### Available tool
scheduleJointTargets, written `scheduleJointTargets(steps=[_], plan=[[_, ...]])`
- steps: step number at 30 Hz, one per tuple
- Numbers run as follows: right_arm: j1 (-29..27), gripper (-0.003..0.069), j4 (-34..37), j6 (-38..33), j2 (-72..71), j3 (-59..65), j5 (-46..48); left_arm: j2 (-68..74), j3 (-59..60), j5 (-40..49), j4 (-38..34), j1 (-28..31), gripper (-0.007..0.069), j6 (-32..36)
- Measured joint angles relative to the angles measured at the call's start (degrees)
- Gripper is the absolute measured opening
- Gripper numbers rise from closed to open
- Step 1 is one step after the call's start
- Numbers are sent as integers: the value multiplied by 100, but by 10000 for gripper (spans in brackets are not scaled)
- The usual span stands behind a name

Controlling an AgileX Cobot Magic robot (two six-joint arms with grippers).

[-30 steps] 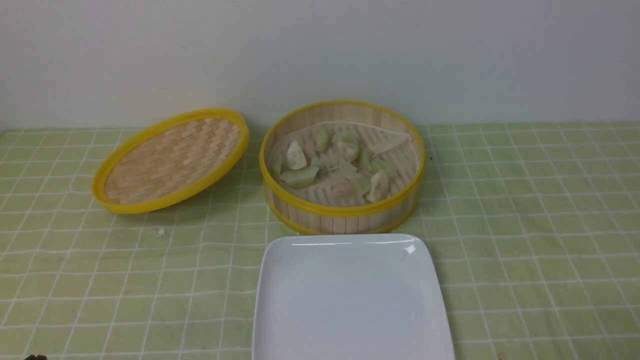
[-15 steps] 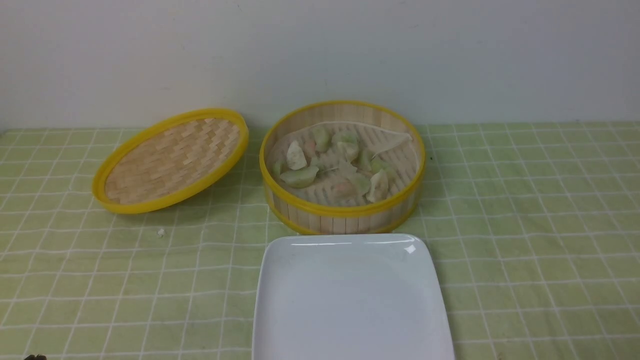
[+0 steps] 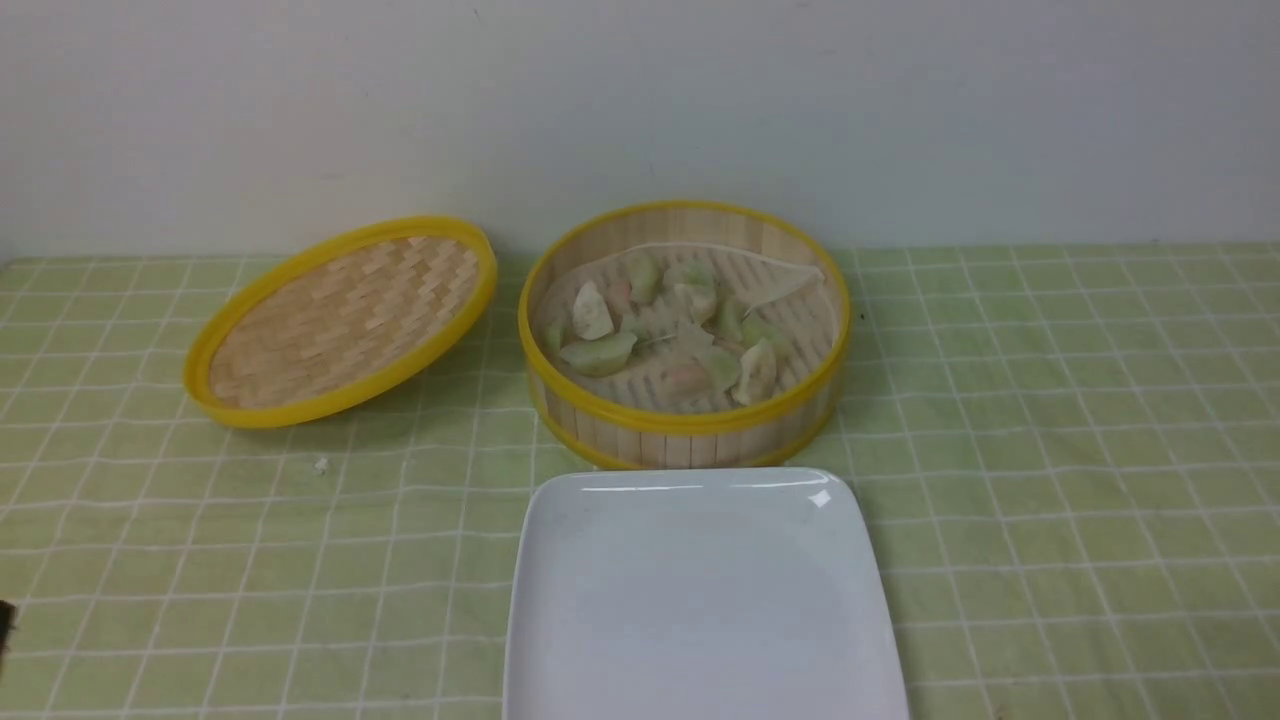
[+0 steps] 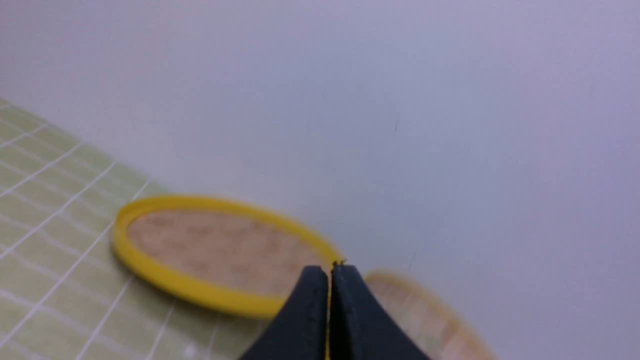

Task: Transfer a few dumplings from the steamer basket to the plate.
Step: Use the left arm to grab a dumpling from the steamer

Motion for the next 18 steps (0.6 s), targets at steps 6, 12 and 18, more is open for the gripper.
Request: scheduleJointTargets(steps=[6, 12, 18], plan=[[0, -15, 1492, 815, 0, 33, -1251, 0, -351, -654, -930, 0, -6, -323], [0, -15, 2579, 1254, 0, 33, -2119, 1069, -2366, 1333, -98, 0, -6, -44], [0, -15, 2626, 1270, 0, 33, -2197, 3534, -4711, 4375, 215, 0, -6, 852]])
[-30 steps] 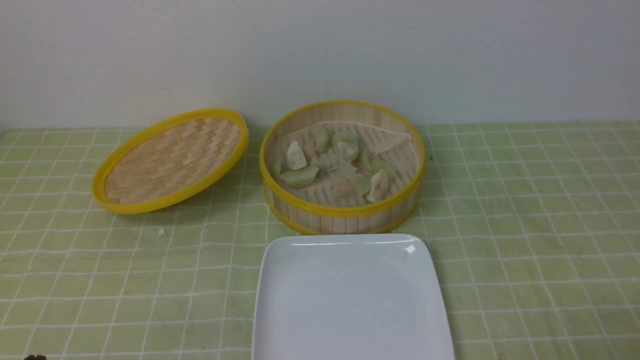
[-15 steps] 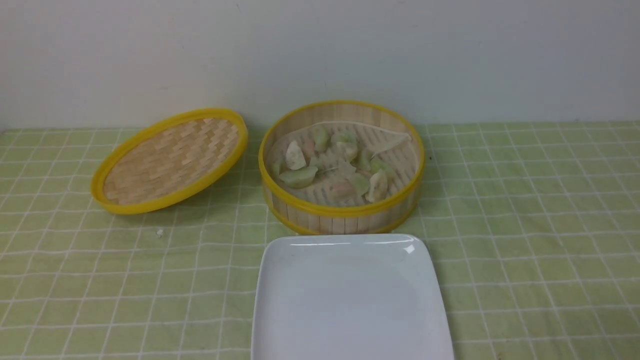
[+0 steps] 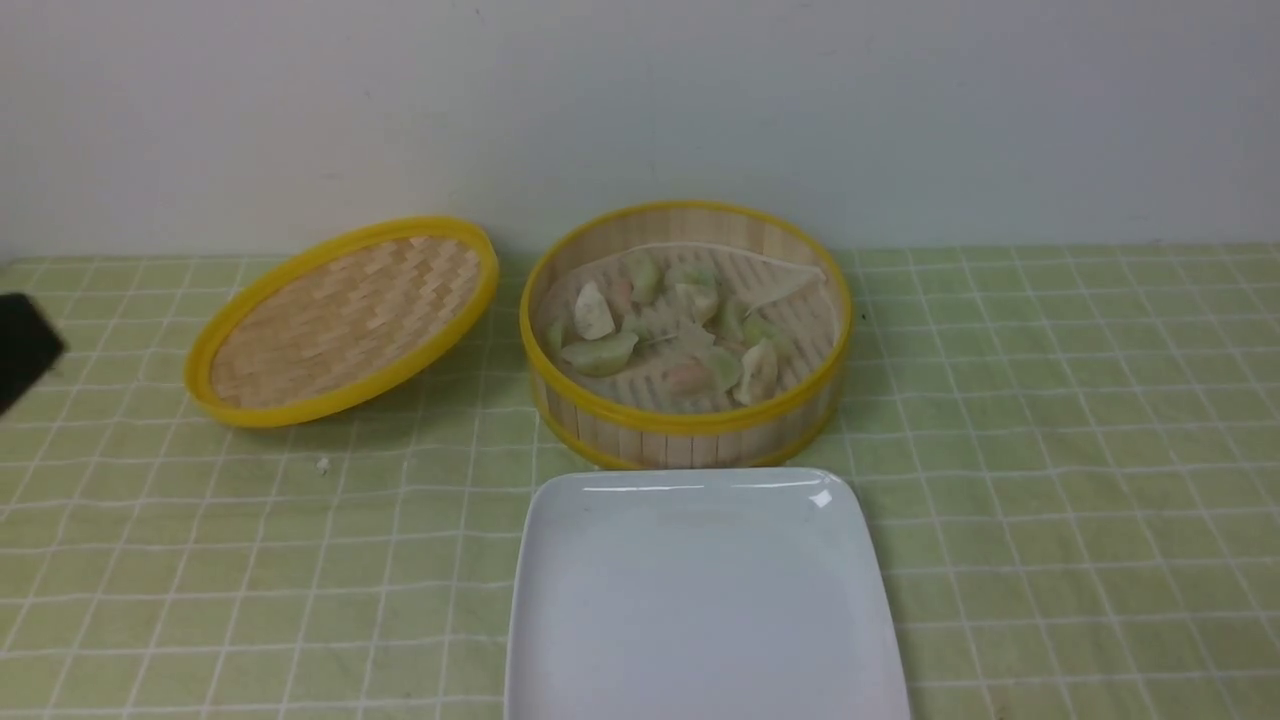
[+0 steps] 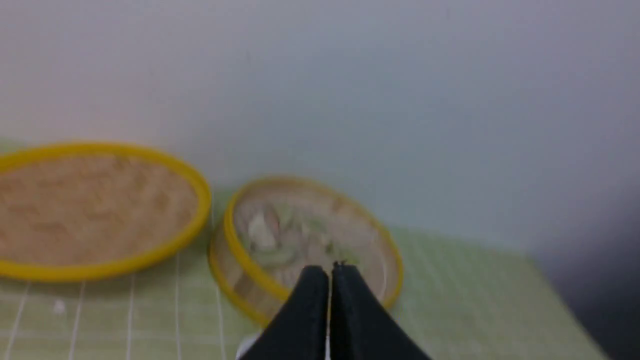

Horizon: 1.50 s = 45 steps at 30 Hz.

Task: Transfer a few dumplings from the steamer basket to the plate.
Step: Use the left arm to grab a dumpling from the steamer

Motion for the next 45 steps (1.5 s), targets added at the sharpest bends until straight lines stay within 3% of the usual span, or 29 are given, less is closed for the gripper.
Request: scheduleJointTargets(steps=[1, 3, 6, 12, 17, 26, 30, 38, 41, 45], plan=[[0, -15, 0, 24, 0, -77, 165, 667, -522, 724, 13, 0, -6, 358], [30, -15, -22, 29, 0, -374, 684, 1326, -978, 1324, 32, 0, -6, 705], [276, -15, -190, -359, 275, -1405, 2190, 2634, -1731, 2127, 96, -17, -6, 1318], [873, -15, -416, -1865, 2175, -3549, 5466, 4457, -2853, 2268, 753, -738, -6, 1779], [964, -15, -567, -2574, 3664, -4619, 7113, 5527, -3764, 2236, 1192, -1272, -6, 1779], [966, -15, -503, -2745, 4384, -4864, 7297, 7617, -5695, 1879, 1861, -1779, 16, 1720], [966, -15, -449, -2520, 4345, -4864, 7308, 8490, -6425, 1775, 2024, -1957, 85, 1606], [966, -15, -301, -2252, 4338, -4864, 7313, 9782, -7185, 1304, 2717, -2131, 386, 1606], [966, -15, -301, -2234, 4338, -4864, 7313, 9950, -7196, 1042, 2952, -2131, 450, 1606], [966, -15, -301, -2234, 4338, -4864, 7313, 10112, -7223, 873, 3016, -2131, 468, 1587]])
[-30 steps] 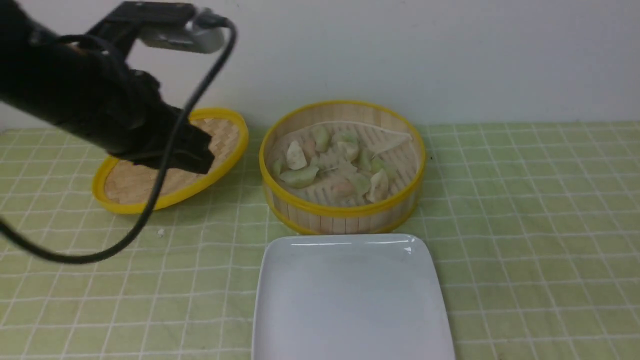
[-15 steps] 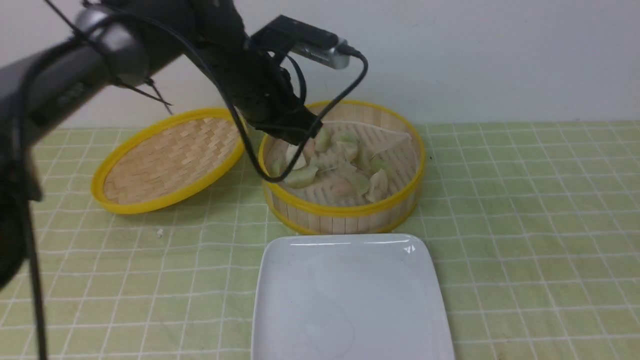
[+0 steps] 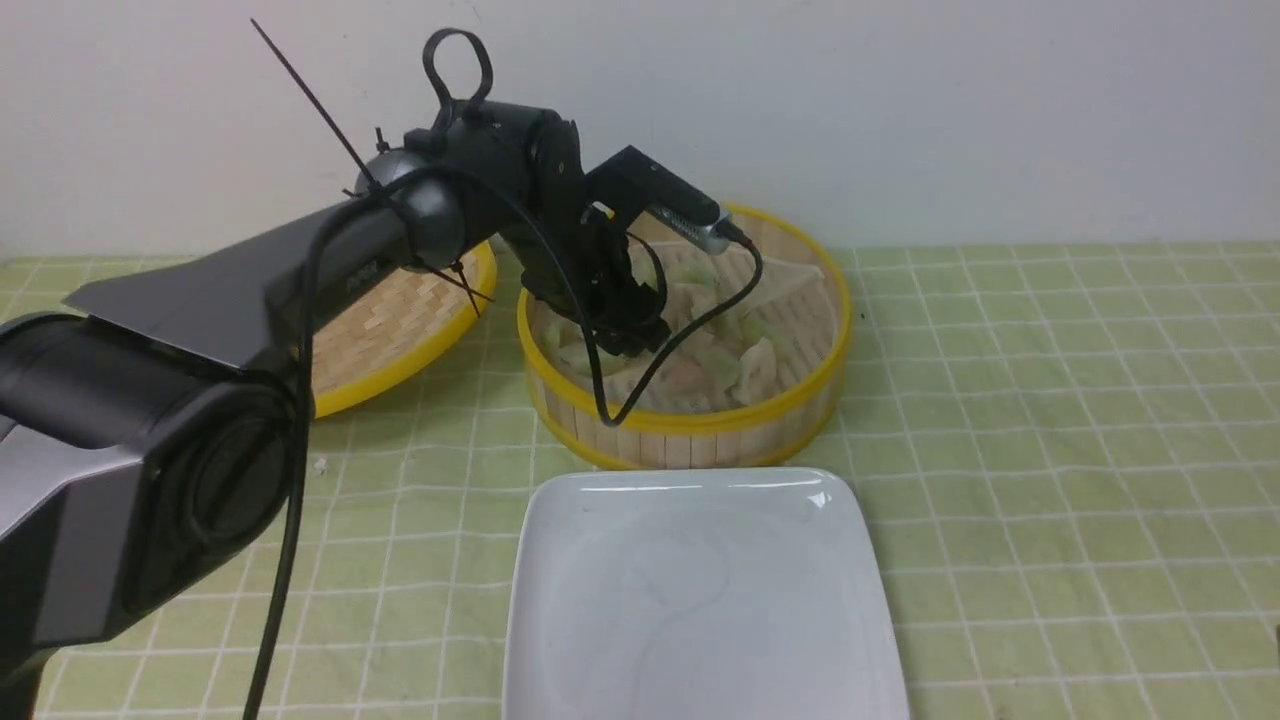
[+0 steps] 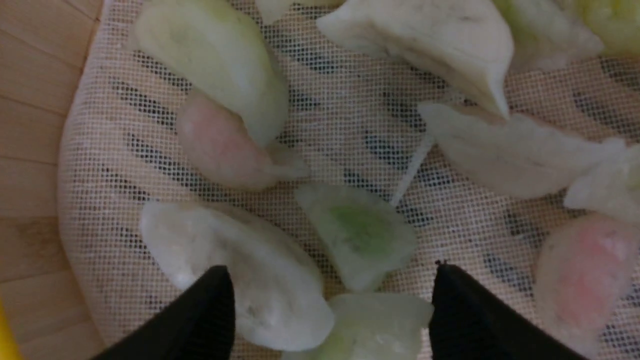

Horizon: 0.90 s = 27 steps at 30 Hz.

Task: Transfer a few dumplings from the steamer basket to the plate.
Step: Use the left arm to grab a dumpling from the steamer

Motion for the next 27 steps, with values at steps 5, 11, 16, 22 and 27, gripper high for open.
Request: scheduleJointTargets(steps=[5, 11, 16, 22, 27], plan=[[0, -15, 2, 7, 0, 0, 0, 102, -12, 29, 49, 0, 433, -6], [0, -15, 48, 7, 0, 0, 0, 151, -87, 318, 69, 0, 276, -23], [0, -15, 129, 7, 0, 0, 0, 151, -235, 611, 118, -47, 236, -208], [0, -15, 152, 27, 0, 0, 0, 120, -853, 1620, 47, -159, 174, -481], [0, -15, 164, 27, 0, 0, 0, -160, -1638, 2240, -59, -180, 174, -563]])
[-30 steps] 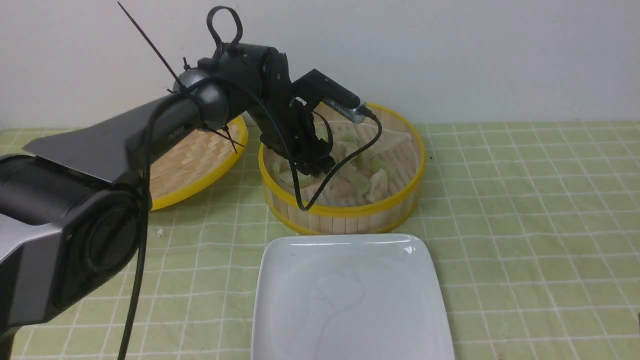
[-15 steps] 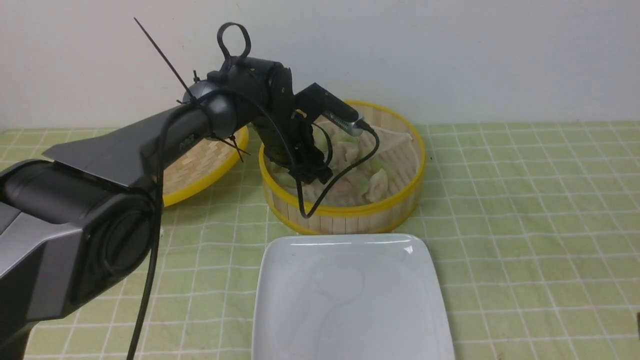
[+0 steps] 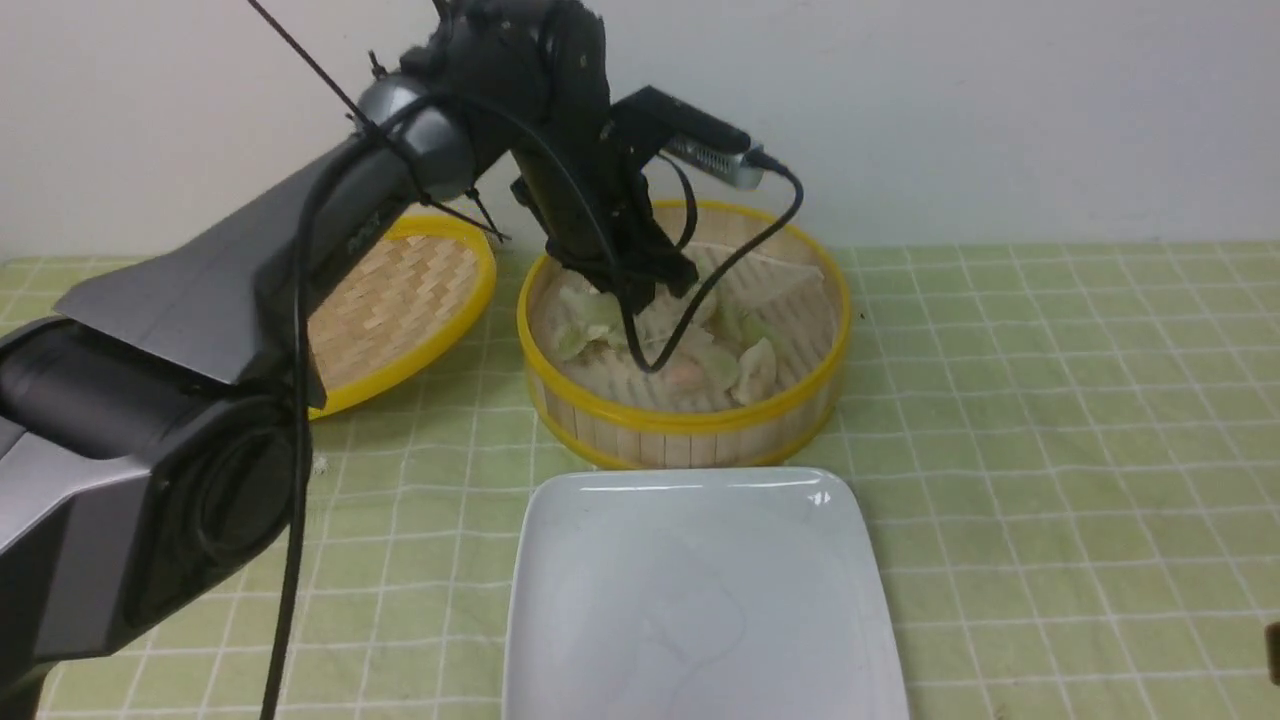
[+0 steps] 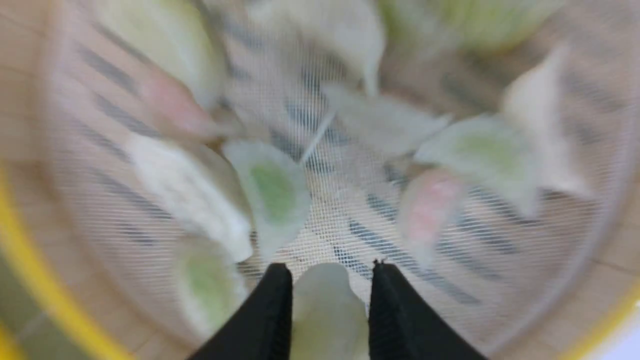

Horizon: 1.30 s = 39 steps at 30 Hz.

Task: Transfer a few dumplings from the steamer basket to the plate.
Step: Use the left arm to grab a dumpling from the steamer, then use the left arm to put the dumpling into the plate

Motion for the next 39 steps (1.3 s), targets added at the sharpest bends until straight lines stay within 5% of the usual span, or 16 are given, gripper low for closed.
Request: scheduleJointTargets(steps=[6, 13, 22, 25, 32, 36, 39], plan=[[0, -15, 98, -9, 0, 0, 0, -920, 228, 108, -521, -16, 174, -346], [0, -15, 121, -141, 0, 0, 0, -2347, 2819, 108, -1025, -423, 174, -445], [0, -13, 132, -285, 0, 0, -224, -1958, 4040, 82, -1045, -949, 176, -440], [0, -13, 178, -340, 90, -90, -355, -1794, 4040, 56, -1045, -997, 216, -440], [4, -13, 643, -1177, 1283, -1091, -383, -1677, 3850, 51, -1023, -1011, 460, -440], [118, -13, 665, -1437, 2244, -1749, -389, -1985, 3721, 43, -709, -1011, 386, -664], [249, -12, 613, -1534, 3079, -2397, -471, -2631, 3794, 43, -220, -994, 138, -1027]])
